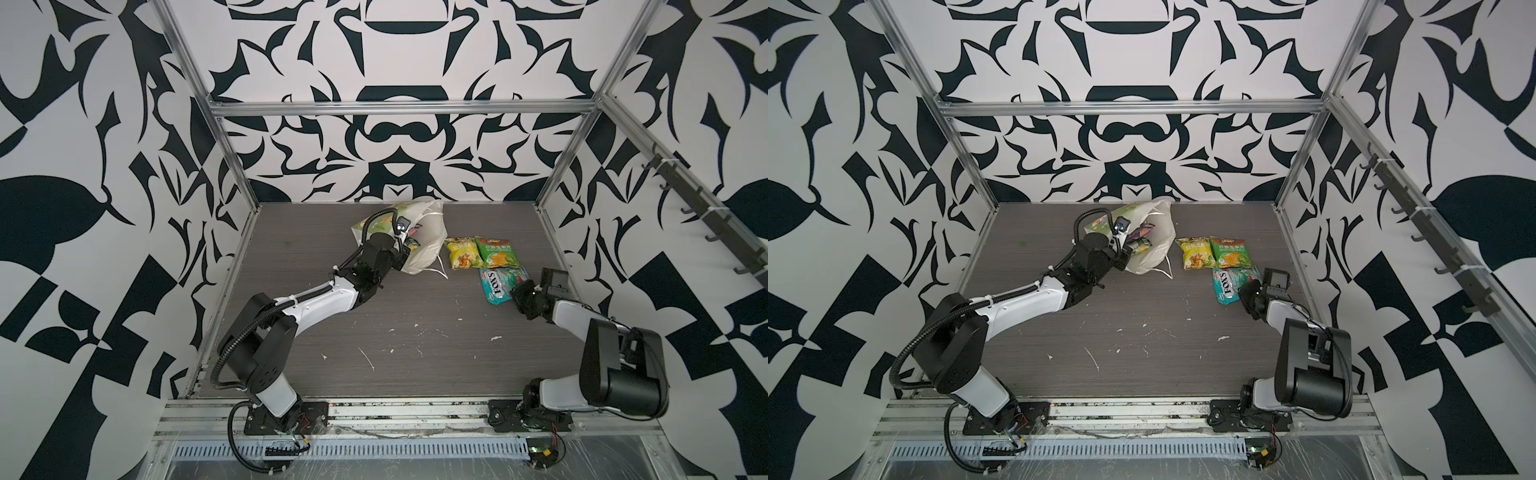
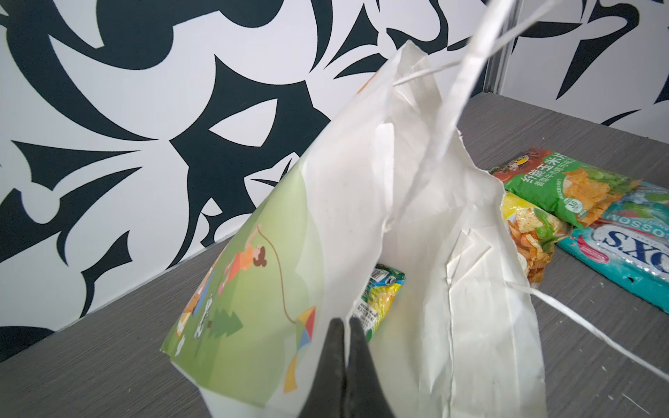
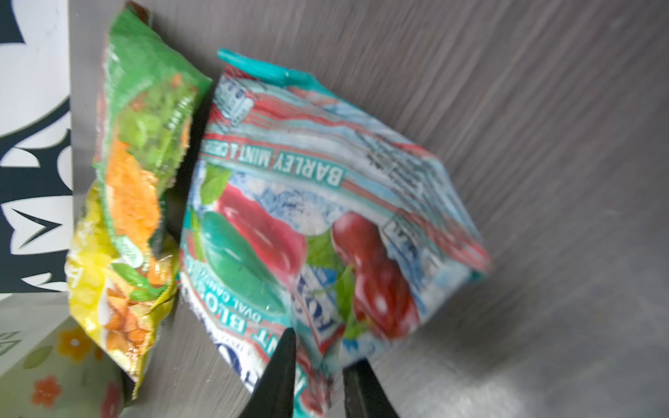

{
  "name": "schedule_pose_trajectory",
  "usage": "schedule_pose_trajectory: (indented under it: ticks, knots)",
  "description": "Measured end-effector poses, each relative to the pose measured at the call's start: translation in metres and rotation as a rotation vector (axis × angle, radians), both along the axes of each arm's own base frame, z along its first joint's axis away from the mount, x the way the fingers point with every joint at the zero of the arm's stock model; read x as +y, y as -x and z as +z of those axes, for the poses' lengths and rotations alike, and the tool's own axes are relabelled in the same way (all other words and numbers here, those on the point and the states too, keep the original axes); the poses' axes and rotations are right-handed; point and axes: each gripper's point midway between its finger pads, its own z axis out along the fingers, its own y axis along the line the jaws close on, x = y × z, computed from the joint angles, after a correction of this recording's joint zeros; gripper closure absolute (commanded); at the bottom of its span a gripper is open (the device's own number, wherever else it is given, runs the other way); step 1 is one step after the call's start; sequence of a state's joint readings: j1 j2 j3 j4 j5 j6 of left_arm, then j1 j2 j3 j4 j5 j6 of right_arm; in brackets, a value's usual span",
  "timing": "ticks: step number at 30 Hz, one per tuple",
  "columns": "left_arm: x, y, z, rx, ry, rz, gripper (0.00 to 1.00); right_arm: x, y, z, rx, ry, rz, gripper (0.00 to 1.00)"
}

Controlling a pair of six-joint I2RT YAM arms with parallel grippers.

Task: Take the snacks out of the paper bag
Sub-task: 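Move the right gripper back over the bag opening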

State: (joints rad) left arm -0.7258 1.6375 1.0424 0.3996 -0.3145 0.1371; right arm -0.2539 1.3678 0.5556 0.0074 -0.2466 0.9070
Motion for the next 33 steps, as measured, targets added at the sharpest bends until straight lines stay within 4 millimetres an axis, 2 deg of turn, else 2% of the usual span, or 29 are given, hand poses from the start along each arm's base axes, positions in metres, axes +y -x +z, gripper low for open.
schedule_pose_trajectory:
  ticks: [3,8,11,14,16,18,19,22,24,26,28,33]
  knots:
    - [0.000,0.000,0.000,0.000,0.000,0.000,1.00,-0.006,0.004,0.020,-0.040,0.038,-0.030,0.57]
    - [0.000,0.000,0.000,0.000,0.000,0.000,1.00,-0.013,0.012,0.051,-0.104,0.085,-0.074,0.56]
    - [0.000,0.000,0.000,0.000,0.000,0.000,1.00,-0.011,0.013,0.072,-0.171,0.097,-0.063,0.66]
    - [0.000,0.000,0.000,0.001,-0.001,0.000,1.00,0.005,0.006,0.105,-0.287,0.111,0.015,0.72]
    - [0.001,0.001,0.001,-0.001,0.000,0.000,1.00,0.027,-0.004,0.133,-0.362,0.134,0.125,0.72]
    - [0.001,0.001,0.003,-0.005,0.001,0.001,1.00,0.064,-0.017,0.170,-0.452,0.162,0.277,0.72]
    - [0.001,0.001,0.004,-0.008,0.000,0.001,1.00,0.089,-0.024,0.194,-0.506,0.173,0.368,0.73]
    - [0.002,0.000,0.005,-0.011,-0.002,0.000,1.00,0.162,-0.037,0.250,-0.644,0.177,0.602,0.75]
    - [0.002,0.001,0.005,-0.011,-0.002,-0.001,1.00,0.204,-0.039,0.267,-0.698,0.158,0.720,0.75]
    - [0.002,0.001,0.004,-0.010,-0.001,-0.002,1.00,0.234,-0.042,0.264,-0.697,0.135,0.799,0.75]
    - [0.002,0.001,0.003,-0.009,-0.002,-0.003,1.00,0.252,-0.046,0.247,-0.656,0.116,0.842,0.76]
    - [0.001,0.002,0.003,-0.006,-0.002,-0.008,1.00,0.277,-0.055,0.193,-0.514,0.077,0.881,0.77]
